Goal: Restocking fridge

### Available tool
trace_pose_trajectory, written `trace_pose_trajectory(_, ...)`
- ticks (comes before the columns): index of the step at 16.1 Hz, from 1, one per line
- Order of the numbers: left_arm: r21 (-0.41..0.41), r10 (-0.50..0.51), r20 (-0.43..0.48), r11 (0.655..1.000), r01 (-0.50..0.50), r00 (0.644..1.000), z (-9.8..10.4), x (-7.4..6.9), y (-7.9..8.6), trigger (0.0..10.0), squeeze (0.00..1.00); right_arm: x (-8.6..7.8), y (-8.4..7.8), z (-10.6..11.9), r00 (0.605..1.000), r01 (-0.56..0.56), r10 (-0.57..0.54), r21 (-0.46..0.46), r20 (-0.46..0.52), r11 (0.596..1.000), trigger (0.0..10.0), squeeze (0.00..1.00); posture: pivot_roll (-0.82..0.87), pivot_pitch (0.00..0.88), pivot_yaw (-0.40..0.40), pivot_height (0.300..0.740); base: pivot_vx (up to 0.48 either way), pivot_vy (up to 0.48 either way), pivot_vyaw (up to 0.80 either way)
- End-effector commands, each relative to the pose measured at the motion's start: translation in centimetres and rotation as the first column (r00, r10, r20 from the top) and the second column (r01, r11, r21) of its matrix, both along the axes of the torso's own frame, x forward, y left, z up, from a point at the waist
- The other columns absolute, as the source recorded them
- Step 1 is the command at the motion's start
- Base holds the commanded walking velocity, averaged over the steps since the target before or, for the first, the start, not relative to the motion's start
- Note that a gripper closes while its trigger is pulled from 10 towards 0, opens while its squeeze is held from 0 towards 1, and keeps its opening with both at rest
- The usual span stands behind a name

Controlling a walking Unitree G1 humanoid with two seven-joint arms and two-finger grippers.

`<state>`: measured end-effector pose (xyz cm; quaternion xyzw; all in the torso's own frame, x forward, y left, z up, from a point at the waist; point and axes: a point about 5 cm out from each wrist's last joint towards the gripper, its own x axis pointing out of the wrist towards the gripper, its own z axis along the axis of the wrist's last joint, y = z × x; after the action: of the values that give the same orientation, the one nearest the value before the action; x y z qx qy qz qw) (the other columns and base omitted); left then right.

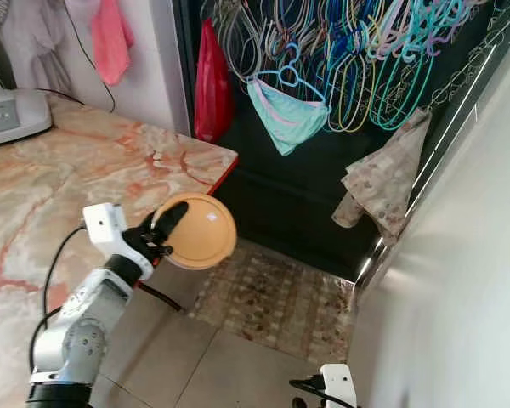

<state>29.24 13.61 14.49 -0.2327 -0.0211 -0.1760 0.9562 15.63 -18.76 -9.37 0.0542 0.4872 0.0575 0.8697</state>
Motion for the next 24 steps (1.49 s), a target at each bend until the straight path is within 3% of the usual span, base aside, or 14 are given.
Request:
trace_pose_trajectory(1,0.01,0.002,0.01,1.0,-0.002,1.0,0.17,0.01,-0.07,10.0,0.0,-0.07,-0.17,0.0,1.0,0.019,-0.019,0.008,0.002,1.0,10.0,0.0,0.03,0.0,0.002,0.74,0.0,0.0,0.0)
trace_pose_trajectory(8,0.006,0.007,0.012,1.0,-0.007,1.0,0.16,-0.02,-0.03,10.0,0.0,-0.09,-0.21,0.0,1.0,0.015,-0.015,0.007,0.0,1.0,10.0,0.0,0.03,0.0,0.001,0.74,0.0,0.0,0.0)
trace_pose_trajectory(24,0.024,0.015,-0.007,1.0,-0.015,1.0,-0.45,0.08,0.21,10.0,0.0,-0.31,-0.07,-0.1,1.0,0.017,-0.017,0.013,-0.003,1.0,10.0,0.0,0.03,0.0,0.007,0.74,-0.237,0.0,0.0)
